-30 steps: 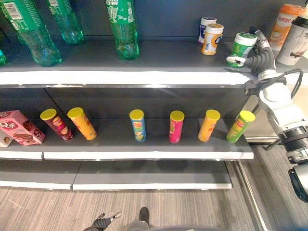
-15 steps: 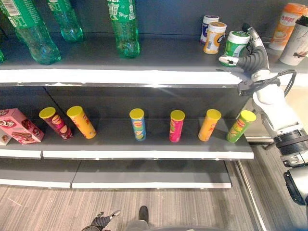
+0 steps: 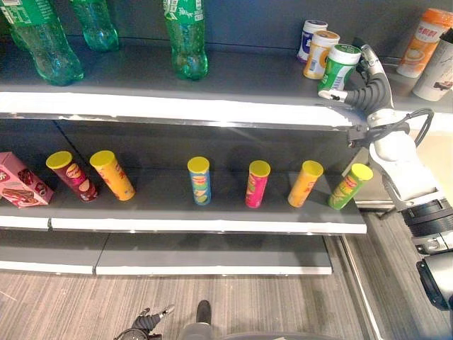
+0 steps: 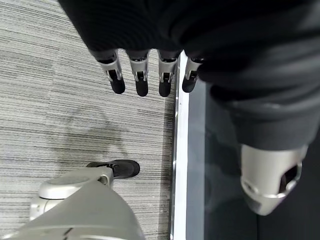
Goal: Put the goods on the table back onto the shelves and tidy them up.
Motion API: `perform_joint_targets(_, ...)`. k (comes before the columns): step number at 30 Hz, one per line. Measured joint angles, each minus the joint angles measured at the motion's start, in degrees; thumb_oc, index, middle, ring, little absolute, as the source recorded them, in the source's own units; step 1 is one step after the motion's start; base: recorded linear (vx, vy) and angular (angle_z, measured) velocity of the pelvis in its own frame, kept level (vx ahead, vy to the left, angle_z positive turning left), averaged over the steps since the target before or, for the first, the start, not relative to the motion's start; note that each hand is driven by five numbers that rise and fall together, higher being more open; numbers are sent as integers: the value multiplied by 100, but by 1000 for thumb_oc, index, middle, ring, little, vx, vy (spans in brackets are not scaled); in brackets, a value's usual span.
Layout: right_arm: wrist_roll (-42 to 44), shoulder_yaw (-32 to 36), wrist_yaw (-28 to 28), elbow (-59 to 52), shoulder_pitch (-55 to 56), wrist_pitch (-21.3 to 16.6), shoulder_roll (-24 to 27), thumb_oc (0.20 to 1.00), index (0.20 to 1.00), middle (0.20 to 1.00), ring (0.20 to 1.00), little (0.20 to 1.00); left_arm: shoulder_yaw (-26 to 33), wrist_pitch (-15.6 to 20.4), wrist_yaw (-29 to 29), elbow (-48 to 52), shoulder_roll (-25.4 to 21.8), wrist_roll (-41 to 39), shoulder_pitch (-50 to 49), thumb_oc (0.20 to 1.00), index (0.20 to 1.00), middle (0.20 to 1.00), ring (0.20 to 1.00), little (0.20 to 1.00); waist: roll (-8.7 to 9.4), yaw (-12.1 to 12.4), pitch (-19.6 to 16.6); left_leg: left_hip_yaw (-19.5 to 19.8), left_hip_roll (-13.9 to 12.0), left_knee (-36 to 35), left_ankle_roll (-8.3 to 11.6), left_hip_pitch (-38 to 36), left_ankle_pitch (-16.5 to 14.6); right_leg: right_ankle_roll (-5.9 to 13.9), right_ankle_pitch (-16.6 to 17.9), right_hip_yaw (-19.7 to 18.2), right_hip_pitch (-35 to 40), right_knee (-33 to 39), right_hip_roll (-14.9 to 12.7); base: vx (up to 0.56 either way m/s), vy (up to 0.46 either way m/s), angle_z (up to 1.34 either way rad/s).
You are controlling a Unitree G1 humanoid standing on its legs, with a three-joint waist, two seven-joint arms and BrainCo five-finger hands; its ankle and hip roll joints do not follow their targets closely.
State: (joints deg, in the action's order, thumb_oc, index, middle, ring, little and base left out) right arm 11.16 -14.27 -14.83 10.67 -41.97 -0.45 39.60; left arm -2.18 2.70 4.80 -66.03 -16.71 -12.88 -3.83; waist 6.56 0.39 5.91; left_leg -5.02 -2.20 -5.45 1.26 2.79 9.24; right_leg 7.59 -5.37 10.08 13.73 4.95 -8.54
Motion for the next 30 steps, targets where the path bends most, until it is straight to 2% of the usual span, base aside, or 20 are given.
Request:
perform_joint_targets(21,14,-64,76,395,-71,-25,-114,1000,1000,1000,1000,1000,-3,-32,-50,11,-25,-194,-27,1000,1000,1000,1000,1000,-101,-2,-53,7,-12,0,-6,-101,-4,16,11,-5,99,1,5,0,0,0)
perform_joint_targets(30,24,-95,142,460,-88,-23,-114,1000,1000,1000,1000,1000,-16,-33,-54,12,-26,-194,-58,1000,1000,1000,1000,1000,-225,-1,-128,45,-12,0,11,-101,-9,16,11,14,109,2,15,0,0,0)
